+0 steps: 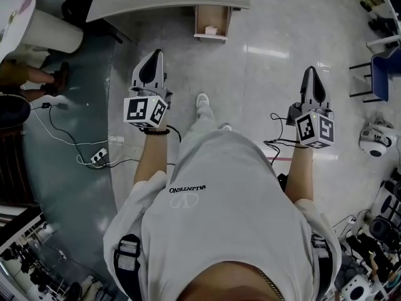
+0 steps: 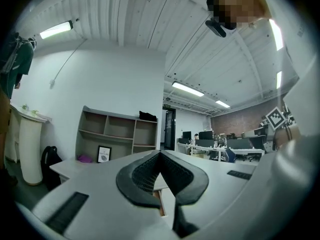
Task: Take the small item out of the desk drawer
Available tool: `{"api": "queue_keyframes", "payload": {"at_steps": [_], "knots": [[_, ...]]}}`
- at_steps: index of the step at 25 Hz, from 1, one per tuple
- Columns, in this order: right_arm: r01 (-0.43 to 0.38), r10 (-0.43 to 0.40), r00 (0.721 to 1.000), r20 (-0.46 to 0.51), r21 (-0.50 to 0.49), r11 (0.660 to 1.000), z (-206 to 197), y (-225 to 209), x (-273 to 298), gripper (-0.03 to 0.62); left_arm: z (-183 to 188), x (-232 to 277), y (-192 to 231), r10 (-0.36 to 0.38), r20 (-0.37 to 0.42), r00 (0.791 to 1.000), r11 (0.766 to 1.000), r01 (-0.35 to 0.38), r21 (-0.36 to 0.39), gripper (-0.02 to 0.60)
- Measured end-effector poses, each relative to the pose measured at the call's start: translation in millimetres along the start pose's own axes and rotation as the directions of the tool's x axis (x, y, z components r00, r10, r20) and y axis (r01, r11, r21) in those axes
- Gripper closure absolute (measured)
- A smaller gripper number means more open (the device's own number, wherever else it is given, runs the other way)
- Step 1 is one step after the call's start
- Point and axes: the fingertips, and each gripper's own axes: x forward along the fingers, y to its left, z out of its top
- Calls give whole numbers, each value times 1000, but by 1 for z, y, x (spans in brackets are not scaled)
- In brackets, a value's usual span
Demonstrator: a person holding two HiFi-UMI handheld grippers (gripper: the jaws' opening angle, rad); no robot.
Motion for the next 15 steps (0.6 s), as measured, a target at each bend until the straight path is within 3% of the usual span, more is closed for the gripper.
{"api": "queue_keyframes", "payload": {"at_steps": [15], "knots": [[18,-19,999,-49,-38,999,-2,45,136,592,-32,106,82,-53,-39,998,996,50,-79,586]]}}
